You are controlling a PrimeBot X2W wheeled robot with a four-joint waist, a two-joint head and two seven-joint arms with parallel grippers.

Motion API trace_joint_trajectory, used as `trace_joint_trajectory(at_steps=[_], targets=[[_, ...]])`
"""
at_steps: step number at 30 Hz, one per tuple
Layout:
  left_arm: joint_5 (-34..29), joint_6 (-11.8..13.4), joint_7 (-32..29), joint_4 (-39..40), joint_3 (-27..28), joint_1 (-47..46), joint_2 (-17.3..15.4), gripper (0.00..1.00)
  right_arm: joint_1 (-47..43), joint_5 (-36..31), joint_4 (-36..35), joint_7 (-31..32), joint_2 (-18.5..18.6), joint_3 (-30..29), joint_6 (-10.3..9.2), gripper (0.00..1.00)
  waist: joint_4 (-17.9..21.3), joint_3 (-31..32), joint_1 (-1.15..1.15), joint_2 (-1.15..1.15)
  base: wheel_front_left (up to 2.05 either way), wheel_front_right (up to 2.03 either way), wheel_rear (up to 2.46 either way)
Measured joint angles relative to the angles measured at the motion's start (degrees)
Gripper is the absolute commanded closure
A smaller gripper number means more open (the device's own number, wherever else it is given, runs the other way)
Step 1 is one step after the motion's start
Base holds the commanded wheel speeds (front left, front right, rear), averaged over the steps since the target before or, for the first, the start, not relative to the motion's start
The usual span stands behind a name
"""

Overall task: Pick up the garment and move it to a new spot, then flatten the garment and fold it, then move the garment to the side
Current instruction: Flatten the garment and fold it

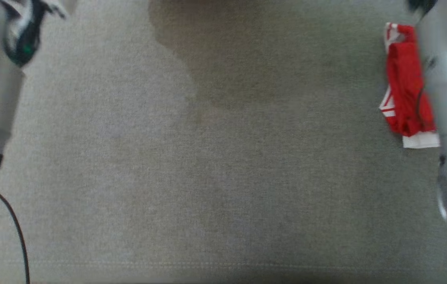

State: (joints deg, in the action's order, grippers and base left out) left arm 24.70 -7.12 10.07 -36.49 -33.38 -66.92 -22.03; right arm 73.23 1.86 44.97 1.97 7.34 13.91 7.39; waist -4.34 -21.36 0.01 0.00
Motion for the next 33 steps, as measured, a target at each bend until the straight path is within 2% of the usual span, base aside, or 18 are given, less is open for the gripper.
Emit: trace_joint_trajectory(at_steps=[8, 13, 18, 24, 33], targets=[[-0.7, -0.5, 3.7, -6.1, -10.3, 8.2, 1.7, 1.0, -8.5, 1.6, 12.5, -3.1, -1.9, 8.2, 0.0, 1.0, -1.6, -0.3, -0.01, 0.0, 0.0, 0.0, 0.0], [0.6, -0.5, 4.2, -6.3, -17.3, 13.8, 1.8, 1.0, -10.8, 4.2, 17.1, -3.4, -1.0, 14.6, 0.0, 1.0, -1.7, 2.1, -0.01, 0.0, 0.0, 0.0, 0.0], [2.2, -0.5, 4.2, -6.7, -22.6, 19.0, 0.8, 1.0, -14.6, 8.7, 19.2, -0.5, 0.9, 23.2, 0.0, 1.0, -1.3, 5.5, -0.01, 0.0, 0.0, 0.0, 0.0], [5.0, -0.5, 4.2, -7.6, -29.4, 24.9, -0.1, 1.0, -20.1, 17.6, 17.8, 6.5, 5.7, 33.3, 0.0, 1.0, -0.8, 10.3, -0.02, 0.0, 0.0, 0.0, 0.0], [8.6, -0.5, 4.0, -6.5, -34.8, 29.2, -1.2, 1.0, -25.6, 33.9, 4.4, 19.3, 16.4, 48.1, 0.0, 1.0, -0.1, 16.5, -0.02, 0.0, 0.0, 0.0, 0.0]])
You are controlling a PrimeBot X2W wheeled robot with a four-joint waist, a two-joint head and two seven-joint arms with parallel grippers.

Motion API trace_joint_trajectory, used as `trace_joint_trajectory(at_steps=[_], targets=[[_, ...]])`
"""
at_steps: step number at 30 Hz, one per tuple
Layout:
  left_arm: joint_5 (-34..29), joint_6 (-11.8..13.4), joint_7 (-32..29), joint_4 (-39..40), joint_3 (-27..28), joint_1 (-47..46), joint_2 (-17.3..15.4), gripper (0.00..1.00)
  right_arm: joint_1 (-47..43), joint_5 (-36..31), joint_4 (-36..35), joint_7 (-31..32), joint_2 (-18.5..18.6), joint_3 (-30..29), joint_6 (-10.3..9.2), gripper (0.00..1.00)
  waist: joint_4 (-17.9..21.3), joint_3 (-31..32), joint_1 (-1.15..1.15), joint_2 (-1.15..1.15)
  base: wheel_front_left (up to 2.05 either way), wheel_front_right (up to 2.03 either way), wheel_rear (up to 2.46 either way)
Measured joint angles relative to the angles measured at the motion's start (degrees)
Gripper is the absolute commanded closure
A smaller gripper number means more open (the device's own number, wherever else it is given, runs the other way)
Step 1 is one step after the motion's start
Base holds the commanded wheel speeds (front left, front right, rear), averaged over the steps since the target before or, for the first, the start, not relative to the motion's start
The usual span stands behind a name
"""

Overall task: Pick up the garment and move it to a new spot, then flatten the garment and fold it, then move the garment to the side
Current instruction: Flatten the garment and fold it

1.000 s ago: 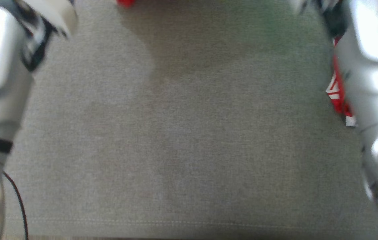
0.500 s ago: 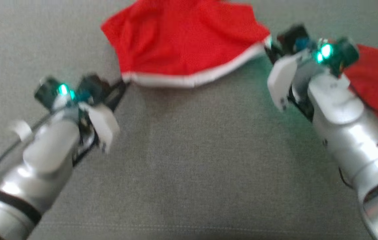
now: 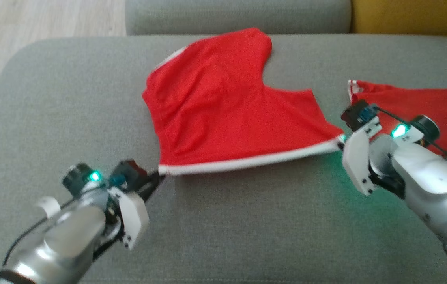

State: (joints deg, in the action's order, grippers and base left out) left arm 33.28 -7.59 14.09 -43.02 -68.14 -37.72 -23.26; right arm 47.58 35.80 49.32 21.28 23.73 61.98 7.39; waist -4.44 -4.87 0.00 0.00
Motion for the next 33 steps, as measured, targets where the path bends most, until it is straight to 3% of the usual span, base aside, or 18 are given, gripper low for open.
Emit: trace_joint_trajectory(at_steps=[10, 24, 29, 33], targets=[[3.9, 0.0, -3.5, 5.6, -3.7, 6.1, -2.7, 1.0, -2.9, 13.9, -13.9, 10.5, 10.2, 8.6, 0.0, 1.0, 0.2, 5.4, 0.0, 0.0, 0.0, 0.0, 0.0], [13.8, 0.1, -15.1, 26.8, -5.0, 14.3, -11.6, 1.0, -7.8, 26.5, -25.0, 25.2, 19.6, 10.4, 0.0, 1.0, 0.1, 9.6, 0.0, 0.0, 0.0, 0.0, 0.0], [17.3, 2.6, -19.4, 36.8, -5.0, 16.4, -15.5, 1.0, -8.4, 28.2, -28.9, 28.2, 22.3, 9.2, 0.0, 1.0, 0.0, 10.0, 0.0, 0.0, 0.0, 0.0, 0.0], [17.3, 4.7, -19.5, 39.4, -3.5, 16.2, -16.4, 1.0, -8.2, 26.9, -29.8, 27.9, 22.4, 7.4, 0.0, 1.0, -0.3, 9.4, 0.0, 0.0, 0.0, 0.0, 0.0]])
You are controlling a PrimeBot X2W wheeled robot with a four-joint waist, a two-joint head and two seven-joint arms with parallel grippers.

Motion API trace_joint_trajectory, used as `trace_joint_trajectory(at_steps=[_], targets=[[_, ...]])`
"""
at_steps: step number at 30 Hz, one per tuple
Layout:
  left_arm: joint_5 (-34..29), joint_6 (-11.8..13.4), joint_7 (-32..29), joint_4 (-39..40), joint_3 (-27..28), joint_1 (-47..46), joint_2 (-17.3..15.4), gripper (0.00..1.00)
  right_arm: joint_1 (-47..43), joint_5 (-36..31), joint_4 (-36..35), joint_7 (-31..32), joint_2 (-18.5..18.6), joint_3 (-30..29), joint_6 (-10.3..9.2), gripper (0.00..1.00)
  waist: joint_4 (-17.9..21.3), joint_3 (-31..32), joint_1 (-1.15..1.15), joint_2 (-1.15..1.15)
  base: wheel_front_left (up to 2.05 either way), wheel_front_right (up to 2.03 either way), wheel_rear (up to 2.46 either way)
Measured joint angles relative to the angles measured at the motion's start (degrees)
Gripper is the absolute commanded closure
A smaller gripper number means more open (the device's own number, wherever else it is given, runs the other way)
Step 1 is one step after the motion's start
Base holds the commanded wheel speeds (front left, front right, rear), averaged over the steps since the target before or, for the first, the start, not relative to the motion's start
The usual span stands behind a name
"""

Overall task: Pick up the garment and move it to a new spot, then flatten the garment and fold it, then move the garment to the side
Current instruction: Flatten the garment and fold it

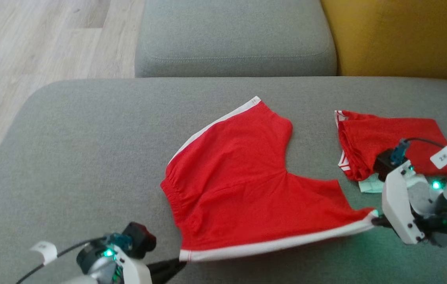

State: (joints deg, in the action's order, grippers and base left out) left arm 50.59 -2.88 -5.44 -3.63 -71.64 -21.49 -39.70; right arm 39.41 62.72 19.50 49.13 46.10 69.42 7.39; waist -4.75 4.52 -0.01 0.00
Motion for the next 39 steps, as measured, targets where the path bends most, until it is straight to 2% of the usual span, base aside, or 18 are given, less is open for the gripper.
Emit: trace_joint_trajectory(at_steps=[6, 12, 25, 30, 39], targets=[[0.0, 1.5, 1.2, 0.5, 2.4, -1.8, 0.1, 1.0, 3.1, -2.0, 0.0, -2.2, -0.6, -3.3, 0.0, 1.0, -1.0, -1.4, 0.0, 0.0, 0.0, 0.0, 0.0], [0.0, 1.9, 2.8, -0.8, 5.0, -6.0, 1.1, 1.0, 9.7, -5.5, 2.4, -4.3, -3.2, -6.5, 0.0, 1.0, -3.2, -4.0, 0.0, 0.0, 0.0, 0.0, 0.0], [0.0, -1.2, 6.8, -12.2, 7.7, -15.9, 10.8, 1.0, 23.9, -15.7, 12.6, -9.6, -8.3, -6.4, 0.0, 1.0, -10.7, -13.1, 0.01, 0.0, 0.0, 0.0, 0.0], [0.0, -3.0, 8.2, -18.4, 7.5, -19.6, 14.8, 1.0, 27.3, -17.7, 17.1, -11.2, -9.8, -3.5, 0.0, 1.0, -13.4, -16.5, 0.01, 0.0, 0.0, 0.0, 0.0], [-1.1, -4.2, 11.1, -28.4, 5.7, -25.3, 20.6, 1.0, 32.1, -17.9, 23.7, -14.1, -12.1, 0.3, 0.0, 1.0, -16.1, -21.7, 0.02, 0.0, 0.0, 0.0, 0.0]])
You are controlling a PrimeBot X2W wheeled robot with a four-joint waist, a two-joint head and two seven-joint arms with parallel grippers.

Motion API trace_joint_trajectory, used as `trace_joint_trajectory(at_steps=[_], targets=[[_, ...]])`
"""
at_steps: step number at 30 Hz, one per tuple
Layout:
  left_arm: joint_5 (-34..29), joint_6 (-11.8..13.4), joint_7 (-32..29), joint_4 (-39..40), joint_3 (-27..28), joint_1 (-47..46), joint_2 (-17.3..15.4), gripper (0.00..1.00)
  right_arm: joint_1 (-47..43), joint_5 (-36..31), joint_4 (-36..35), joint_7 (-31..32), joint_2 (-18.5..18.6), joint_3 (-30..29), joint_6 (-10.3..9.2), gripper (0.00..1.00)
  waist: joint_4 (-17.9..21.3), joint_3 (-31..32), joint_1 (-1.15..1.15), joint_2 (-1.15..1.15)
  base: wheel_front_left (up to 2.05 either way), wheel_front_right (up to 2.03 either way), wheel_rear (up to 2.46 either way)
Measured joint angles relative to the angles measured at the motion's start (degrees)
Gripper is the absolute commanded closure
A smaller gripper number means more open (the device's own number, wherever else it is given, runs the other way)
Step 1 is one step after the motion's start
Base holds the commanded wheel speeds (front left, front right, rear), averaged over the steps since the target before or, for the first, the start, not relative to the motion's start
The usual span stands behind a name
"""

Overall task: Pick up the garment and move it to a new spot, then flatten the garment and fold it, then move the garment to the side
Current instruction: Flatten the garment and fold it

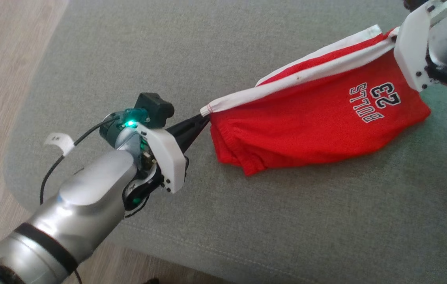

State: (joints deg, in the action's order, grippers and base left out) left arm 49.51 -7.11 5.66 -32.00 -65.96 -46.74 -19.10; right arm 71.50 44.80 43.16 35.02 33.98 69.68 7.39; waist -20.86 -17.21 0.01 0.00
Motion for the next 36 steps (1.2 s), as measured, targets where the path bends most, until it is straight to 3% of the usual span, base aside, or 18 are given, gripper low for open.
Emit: trace_joint_trajectory(at_steps=[2, 3, 4, 6, 8, 14, 19, 23, 28, 36], targets=[[0.0, 0.0, 0.6, -1.8, -0.4, -0.8, 0.9, 1.0, 0.8, 0.0, 1.3, -0.9, -0.6, 0.3, 0.0, 1.0, -0.3, -0.9, 0.0, 0.0, 0.0, 0.0, 0.0], [0.0, 0.0, 0.8, -2.6, -0.7, -1.1, 1.3, 1.0, 1.1, 0.0, 2.0, -1.6, -0.9, 0.3, 0.0, 0.79, -0.4, -1.3, 0.0, 0.0, 0.0, 0.0, 0.0], [0.0, 0.0, 1.0, -3.4, -1.5, -1.7, 1.6, 1.0, 1.3, 0.0, 2.5, -2.8, -1.1, 0.3, 0.0, 0.0, -0.5, -1.7, 0.0, 0.0, 0.0, 0.0, 0.0], [0.1, 0.0, 1.5, -4.7, -2.1, -2.4, 2.3, 0.95, 1.8, 0.0, 4.5, -5.0, -1.8, 0.2, 0.0, 0.0, -0.6, -2.3, 0.0, 0.0, 0.0, 0.0, 0.0], [0.1, -0.3, 2.8, -6.2, -2.1, -3.0, 3.0, 0.01, 2.0, 0.2, 6.1, -6.8, -2.6, 0.0, 0.0, 0.0, -0.7, -2.6, 0.0, 0.0, 0.0, 0.0, 0.0], [1.1, -0.4, 5.6, -10.3, -2.2, -3.4, 3.4, 0.0, 1.8, 0.0, 11.1, -14.5, -4.8, -0.9, 0.0, 0.0, 0.2, -1.7, -0.01, 0.0, 0.0, 0.0, 0.0], [3.0, 0.5, 8.1, -12.2, 1.0, -3.0, 3.4, 0.0, 0.2, 1.4, 14.2, -26.0, -6.8, -5.4, 0.0, 0.0, 1.4, 0.8, -0.01, 0.0, 0.0, 0.0, 0.0], [4.2, 2.7, 8.6, -11.2, 6.7, -0.9, 2.7, 0.0, -4.6, 2.0, 14.5, -35.5, -9.6, -7.5, 0.0, 0.0, 3.1, 3.4, -0.01, 0.0, 0.0, 0.0, 0.0], [1.8, 6.4, 8.6, -3.2, 18.3, 4.8, 1.2, 0.0, -9.0, 1.9, 15.6, -45.0, -11.6, -10.5, 0.0, 0.0, 6.0, 6.5, -0.01, 0.0, 0.0, 0.0, 0.0], [-4.8, 9.7, 8.6, 6.4, 31.3, 17.9, 1.1, 0.0, -15.2, -1.9, 16.2, -49.2, -14.7, -16.4, 0.0, 0.0, 10.0, 11.2, -0.01, 0.0, 0.0, 0.0, 0.0]])
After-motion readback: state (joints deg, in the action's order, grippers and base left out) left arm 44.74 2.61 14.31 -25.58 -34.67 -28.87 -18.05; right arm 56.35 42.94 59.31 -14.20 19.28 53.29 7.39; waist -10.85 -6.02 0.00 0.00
